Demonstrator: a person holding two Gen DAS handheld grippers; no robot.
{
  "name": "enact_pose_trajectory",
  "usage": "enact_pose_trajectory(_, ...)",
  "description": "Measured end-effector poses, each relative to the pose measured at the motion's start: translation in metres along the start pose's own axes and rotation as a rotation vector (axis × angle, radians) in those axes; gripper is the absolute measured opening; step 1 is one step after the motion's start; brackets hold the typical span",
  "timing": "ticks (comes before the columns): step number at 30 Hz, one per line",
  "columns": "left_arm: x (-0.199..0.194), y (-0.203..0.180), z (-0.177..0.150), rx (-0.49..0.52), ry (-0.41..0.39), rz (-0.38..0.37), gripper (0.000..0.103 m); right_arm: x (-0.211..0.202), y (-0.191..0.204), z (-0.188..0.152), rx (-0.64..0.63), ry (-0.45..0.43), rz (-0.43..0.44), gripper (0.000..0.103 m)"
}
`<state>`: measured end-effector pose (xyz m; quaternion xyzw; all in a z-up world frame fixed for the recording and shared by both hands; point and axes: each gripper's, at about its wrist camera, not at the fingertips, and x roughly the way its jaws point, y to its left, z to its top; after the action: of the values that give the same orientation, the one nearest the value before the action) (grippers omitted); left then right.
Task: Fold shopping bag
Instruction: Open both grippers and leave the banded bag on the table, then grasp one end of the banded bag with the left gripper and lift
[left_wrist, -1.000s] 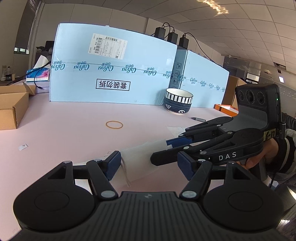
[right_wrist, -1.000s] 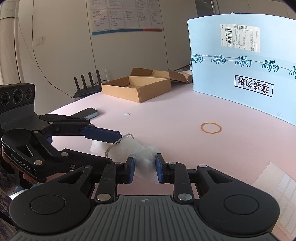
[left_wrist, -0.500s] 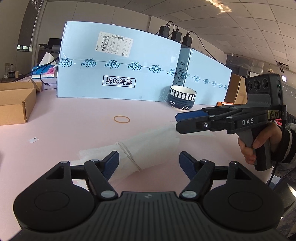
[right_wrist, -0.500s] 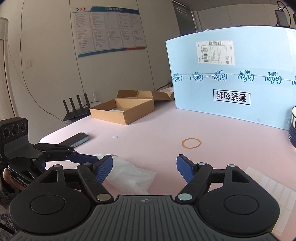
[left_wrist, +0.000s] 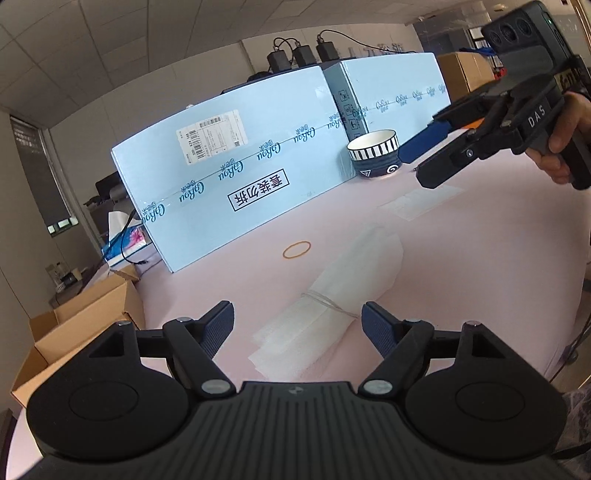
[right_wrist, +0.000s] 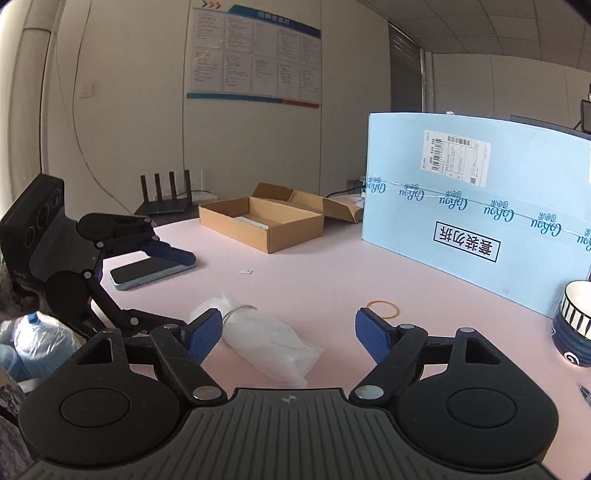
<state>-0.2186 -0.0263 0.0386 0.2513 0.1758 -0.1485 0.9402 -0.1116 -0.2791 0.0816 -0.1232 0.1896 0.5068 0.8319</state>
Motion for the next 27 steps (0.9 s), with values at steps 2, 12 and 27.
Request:
enact_pose_trajectory(2, 0.002, -0.003, 0.002, 0.091, 0.029, 0.004, 0.081, 0.012, 0.006, 0.003, -0.067, 0.055, 0.014, 0.083)
enact_pose_trajectory(12, 0.034, -0.003, -0.016, 0.297, 0.025, 0.022, 0.081, 0.077, 0.024, -0.003, -0.353, 0.211, 0.043, 0.083)
enact_pose_trajectory(27, 0.064, 0.010, -0.017, 0.176, 0.051, -0.063, 0.014, 0.098, 0.007, -0.007, -0.156, 0.248, 0.073, 0.012)
